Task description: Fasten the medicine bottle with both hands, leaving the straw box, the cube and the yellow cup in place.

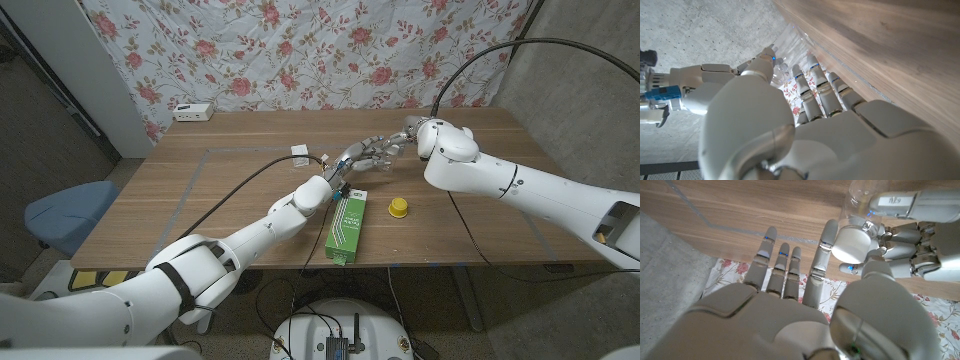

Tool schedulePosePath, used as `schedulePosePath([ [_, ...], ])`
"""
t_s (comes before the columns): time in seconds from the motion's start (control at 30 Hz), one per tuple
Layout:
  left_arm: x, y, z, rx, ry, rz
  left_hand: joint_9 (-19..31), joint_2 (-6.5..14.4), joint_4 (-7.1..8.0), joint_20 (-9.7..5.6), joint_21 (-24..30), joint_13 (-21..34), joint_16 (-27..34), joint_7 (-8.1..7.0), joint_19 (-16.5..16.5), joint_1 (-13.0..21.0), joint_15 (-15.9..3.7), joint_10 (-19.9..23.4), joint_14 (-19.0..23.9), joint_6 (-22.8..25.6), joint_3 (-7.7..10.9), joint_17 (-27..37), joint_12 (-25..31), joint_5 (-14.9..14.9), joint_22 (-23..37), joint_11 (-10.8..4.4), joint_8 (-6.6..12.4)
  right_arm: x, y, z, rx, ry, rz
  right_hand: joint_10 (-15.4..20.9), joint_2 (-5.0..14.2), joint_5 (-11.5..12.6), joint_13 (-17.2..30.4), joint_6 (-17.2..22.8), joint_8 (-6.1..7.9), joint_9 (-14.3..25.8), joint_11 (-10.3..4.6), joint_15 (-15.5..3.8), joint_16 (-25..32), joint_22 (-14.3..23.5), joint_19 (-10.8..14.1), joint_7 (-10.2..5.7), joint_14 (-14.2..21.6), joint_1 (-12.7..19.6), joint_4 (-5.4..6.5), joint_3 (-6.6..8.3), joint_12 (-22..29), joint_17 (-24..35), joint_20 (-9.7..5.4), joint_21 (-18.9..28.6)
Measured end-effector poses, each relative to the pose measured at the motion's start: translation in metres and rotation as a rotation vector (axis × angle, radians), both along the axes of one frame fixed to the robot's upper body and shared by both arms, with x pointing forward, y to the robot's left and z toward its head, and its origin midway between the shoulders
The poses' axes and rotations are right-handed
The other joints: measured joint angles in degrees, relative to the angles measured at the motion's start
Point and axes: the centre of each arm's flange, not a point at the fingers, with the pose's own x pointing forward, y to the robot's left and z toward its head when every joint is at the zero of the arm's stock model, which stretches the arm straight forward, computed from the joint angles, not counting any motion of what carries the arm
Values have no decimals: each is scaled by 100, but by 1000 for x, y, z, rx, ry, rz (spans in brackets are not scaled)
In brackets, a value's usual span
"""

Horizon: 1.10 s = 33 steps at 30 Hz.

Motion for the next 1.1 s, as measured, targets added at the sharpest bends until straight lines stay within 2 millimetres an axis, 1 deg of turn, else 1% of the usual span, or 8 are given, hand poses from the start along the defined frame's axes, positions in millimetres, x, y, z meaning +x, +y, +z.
schedulePosePath([
  [0.3,0,0,-1,0,0,2,0,0,-24,0,0,-2,0,0,0,0,0,-7,0,0,24,0,20,-1,0,7,0,0,-1,0,5,-9,-10,-1,3,-17,0,32,-4,-56,0,-31,0,0,18,19,31,-3,-10,40,-1,-15,-18,0],
  [0.33,-1,-1,-1,0,-1,0,0,0,-24,0,0,-3,0,0,0,0,0,-7,0,0,24,0,20,-1,0,7,0,1,-2,-1,15,-8,-15,-1,33,-37,0,-24,-31,-73,0,-31,0,0,18,14,31,-37,-10,40,-1,-15,-18,0],
  [0.4,-1,-1,-1,0,-1,0,0,0,-24,0,0,-4,0,0,0,0,0,-7,0,0,24,0,20,-1,0,7,0,0,-1,-1,12,-8,-15,-24,2,-59,1,-170,-93,-72,24,-26,-37,0,18,27,26,-142,-8,39,-41,-15,-18,1],
  [0.43,-1,-1,-1,0,-1,0,0,0,-25,0,0,-4,0,0,0,0,0,-7,0,0,24,0,20,-1,0,7,0,0,-1,-1,10,-8,-15,-47,3,-79,1,-228,-116,-68,46,5,-49,0,18,29,-6,-200,18,13,-67,-15,-18,0],
  [0.57,-1,-1,-1,0,-1,0,0,0,-25,0,0,-4,0,0,0,0,0,-8,0,0,24,0,20,-1,0,8,0,-1,-2,-2,6,-3,-17,-192,-17,-139,1,-620,-265,-36,104,85,-115,0,-30,103,-86,-358,40,-8,-150,-15,3,-22],
  [0.83,-1,0,-2,-1,0,-1,0,0,-25,0,0,0,0,0,0,0,0,-8,0,0,24,0,20,-4,0,8,0,-4,-3,-3,-3,5,-12,-458,-28,-185,6,-1296,-512,50,163,168,-192,0,-144,232,-170,-439,39,-9,-235,-40,-2,-43],
  [1.07,0,1,-2,-1,0,-3,0,0,-25,0,0,0,0,0,0,0,0,-10,0,0,24,0,20,-4,0,10,0,-7,-5,-4,-6,8,-3,-632,-27,-210,17,-1747,-681,97,173,205,-256,-1,-241,301,-250,-437,-41,71,-280,-41,8,-66],
  [1.1,0,1,-2,-2,0,-4,0,0,-25,0,0,0,0,0,0,0,0,-17,0,0,24,0,19,-4,0,16,0,-7,-5,-4,-7,8,2,-667,-26,-209,17,-1805,-706,97,139,205,-256,-1,-260,302,-294,-436,-57,79,-280,-41,-9,-66],
])
